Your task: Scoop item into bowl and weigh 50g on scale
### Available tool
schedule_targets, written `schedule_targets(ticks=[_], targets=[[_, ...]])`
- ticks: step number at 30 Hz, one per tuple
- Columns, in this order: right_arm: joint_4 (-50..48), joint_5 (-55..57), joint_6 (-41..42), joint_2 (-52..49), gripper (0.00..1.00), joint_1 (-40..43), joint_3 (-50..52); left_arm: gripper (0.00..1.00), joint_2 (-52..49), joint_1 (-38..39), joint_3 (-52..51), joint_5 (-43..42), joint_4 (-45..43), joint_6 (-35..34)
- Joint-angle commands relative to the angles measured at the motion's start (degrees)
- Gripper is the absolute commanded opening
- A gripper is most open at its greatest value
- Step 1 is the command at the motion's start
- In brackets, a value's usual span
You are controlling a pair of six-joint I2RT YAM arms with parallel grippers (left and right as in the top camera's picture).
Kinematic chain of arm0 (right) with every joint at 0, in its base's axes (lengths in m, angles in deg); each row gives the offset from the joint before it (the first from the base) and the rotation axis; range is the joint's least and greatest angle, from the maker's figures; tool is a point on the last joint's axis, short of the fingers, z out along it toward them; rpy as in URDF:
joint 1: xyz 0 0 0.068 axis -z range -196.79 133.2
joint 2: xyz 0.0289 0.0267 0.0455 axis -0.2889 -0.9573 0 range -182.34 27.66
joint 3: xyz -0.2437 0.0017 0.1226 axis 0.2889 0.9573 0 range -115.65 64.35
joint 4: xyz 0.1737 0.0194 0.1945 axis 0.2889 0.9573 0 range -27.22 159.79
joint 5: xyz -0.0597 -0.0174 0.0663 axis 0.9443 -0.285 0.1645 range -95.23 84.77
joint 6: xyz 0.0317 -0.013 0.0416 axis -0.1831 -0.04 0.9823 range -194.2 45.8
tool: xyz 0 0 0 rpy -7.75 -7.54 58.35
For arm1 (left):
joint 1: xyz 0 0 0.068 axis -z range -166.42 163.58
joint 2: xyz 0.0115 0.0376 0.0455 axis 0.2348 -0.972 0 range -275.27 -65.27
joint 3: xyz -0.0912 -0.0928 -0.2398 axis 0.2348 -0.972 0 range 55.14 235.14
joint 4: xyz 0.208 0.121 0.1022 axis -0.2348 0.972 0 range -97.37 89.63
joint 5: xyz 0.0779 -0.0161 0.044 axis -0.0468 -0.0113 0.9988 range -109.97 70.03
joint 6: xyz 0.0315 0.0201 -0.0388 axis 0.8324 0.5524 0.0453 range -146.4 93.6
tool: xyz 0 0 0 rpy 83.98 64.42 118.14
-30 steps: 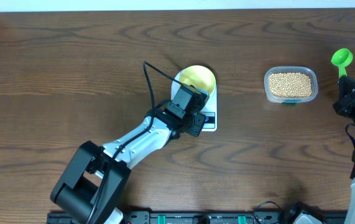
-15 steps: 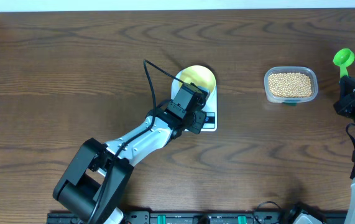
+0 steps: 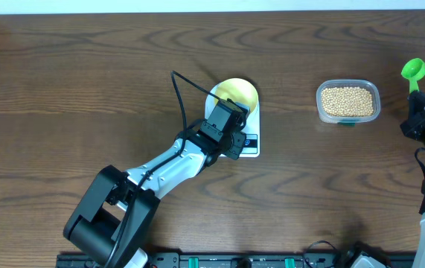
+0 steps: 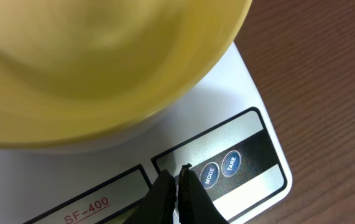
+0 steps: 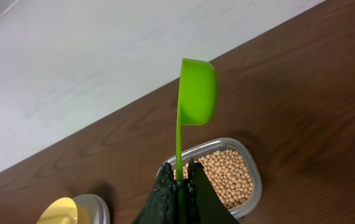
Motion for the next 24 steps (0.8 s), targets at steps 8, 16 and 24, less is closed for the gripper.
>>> schedule_targets(ticks=[8, 16, 24], targets=[[-0.15, 0.44, -1.16, -0.02, 0.01, -0.55, -0.87, 0.07, -2.27, 0.13, -1.42, 0.28, -0.59, -0.09], [-0.15, 0.44, -1.16, -0.02, 0.01, -0.55, -0.87, 0.07, -3.04, 0.13, -1.42, 0.07, -2.21, -0.28], [-0.15, 0.46, -1.16, -0.02, 0.01, -0.55, -0.87, 0.07, -3.04, 0.13, -1.42, -4.31, -2.14, -0.33]])
